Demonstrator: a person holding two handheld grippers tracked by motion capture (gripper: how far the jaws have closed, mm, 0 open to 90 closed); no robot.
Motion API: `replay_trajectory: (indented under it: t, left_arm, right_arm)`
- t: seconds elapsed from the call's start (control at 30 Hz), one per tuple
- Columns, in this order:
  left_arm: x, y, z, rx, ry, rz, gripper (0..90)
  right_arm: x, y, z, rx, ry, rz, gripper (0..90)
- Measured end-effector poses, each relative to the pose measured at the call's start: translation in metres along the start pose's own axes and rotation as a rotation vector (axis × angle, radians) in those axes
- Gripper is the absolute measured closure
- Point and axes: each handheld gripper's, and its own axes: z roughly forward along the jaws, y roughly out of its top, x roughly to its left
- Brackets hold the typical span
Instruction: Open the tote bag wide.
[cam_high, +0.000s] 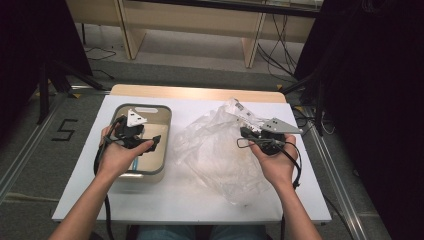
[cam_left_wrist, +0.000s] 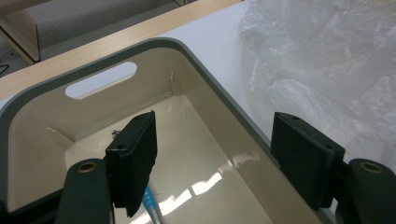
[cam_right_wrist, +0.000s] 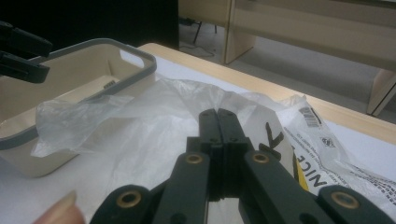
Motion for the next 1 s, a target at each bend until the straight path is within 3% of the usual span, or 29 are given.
replay_trajectory:
  t: [0.3,1.0]
  left_arm:
    - [0.008,-0.004,0.010,0.041,0.013,-0.021,31.5]
    - [0.020,-0.007,0.019,0.069,0.034,-0.054,31.5]
  right_arm:
    - [0.001,-0.001,0.000,0.003,0.005,-0.003,90.0]
    - [0.000,-0.001,0.001,0.005,0.003,0.002,90.0]
